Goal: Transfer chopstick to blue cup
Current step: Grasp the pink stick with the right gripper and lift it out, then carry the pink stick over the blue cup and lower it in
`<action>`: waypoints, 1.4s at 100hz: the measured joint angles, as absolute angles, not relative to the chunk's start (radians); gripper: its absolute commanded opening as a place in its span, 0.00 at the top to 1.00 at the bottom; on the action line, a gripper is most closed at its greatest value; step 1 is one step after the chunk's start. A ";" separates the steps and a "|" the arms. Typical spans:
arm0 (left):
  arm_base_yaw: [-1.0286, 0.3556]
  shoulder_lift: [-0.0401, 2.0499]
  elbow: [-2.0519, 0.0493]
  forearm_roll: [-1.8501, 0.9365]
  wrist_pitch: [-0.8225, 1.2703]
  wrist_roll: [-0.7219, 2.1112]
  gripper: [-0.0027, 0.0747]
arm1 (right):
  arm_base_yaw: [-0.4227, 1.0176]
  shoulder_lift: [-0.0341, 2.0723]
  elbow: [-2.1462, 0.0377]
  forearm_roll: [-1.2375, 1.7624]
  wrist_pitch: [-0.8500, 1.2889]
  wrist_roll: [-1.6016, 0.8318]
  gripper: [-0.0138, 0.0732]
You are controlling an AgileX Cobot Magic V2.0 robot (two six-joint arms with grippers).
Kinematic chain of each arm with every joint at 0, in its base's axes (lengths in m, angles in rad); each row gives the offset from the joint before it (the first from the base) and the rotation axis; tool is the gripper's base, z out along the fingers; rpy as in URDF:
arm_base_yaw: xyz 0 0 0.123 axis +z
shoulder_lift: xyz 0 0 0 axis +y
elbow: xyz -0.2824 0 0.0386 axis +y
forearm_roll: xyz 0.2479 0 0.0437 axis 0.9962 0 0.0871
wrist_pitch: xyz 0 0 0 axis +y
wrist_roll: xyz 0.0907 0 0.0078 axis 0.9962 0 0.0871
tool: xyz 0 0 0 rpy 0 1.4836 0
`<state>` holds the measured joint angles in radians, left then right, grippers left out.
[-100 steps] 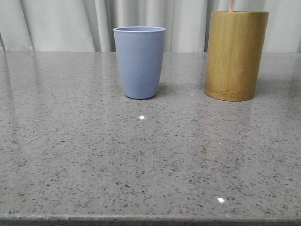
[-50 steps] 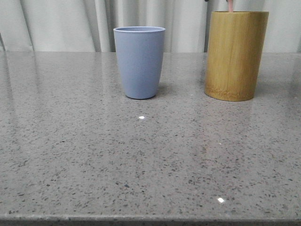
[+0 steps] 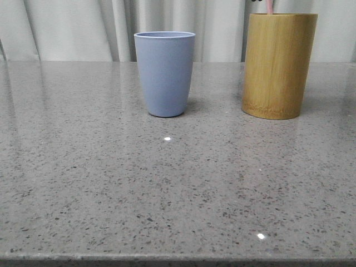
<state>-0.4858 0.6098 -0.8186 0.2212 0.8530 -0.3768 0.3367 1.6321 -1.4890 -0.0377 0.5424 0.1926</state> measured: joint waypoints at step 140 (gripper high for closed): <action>-0.486 0.610 -0.819 0.221 0.853 -0.377 0.61 | 0.589 1.551 -1.494 0.048 0.212 0.170 0.92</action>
<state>-0.4858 0.6098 -0.8186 0.2212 0.8530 -0.3768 0.5886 1.5512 -1.4939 0.0483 0.2122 0.1699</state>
